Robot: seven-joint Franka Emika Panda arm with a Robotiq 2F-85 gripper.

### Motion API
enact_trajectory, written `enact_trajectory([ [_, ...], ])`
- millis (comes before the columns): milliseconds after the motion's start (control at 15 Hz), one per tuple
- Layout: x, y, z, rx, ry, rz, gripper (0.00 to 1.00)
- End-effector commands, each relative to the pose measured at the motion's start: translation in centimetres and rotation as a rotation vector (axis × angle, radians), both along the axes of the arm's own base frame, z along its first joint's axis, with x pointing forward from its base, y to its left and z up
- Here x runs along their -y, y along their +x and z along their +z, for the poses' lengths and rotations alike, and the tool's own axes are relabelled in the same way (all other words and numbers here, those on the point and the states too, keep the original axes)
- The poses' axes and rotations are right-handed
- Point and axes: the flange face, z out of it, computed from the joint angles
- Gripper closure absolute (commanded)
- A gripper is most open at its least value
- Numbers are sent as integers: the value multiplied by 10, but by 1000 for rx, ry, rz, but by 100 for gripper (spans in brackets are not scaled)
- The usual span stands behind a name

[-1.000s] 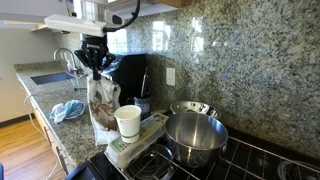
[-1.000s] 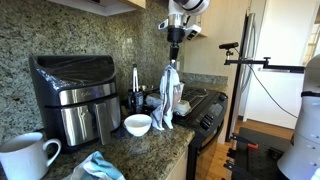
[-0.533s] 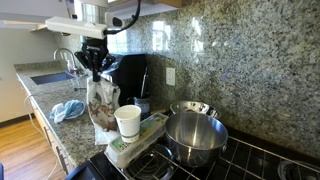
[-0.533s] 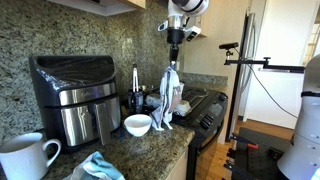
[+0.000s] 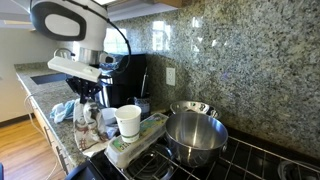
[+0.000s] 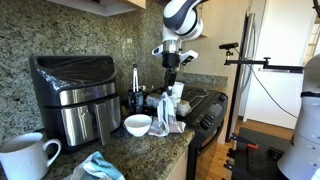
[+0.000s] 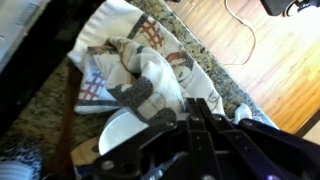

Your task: Use the towel on the bowl to wipe the countertop then put it back

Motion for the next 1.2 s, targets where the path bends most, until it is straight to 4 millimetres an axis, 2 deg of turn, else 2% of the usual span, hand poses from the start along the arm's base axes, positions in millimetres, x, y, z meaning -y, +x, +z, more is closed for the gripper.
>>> enact_trajectory([
  [0, -27, -12, -46, -26, 74, 41, 96],
  [400, -56, -29, -116, -86, 164, 76, 96],
  [667, -83, -29, -158, -93, 257, 112, 96],
  [867, -103, -21, -175, -86, 283, 156, 96],
  [1000, -99, -13, -180, -75, 254, 145, 96],
  [1133, -85, -7, -182, -57, 227, 112, 96],
])
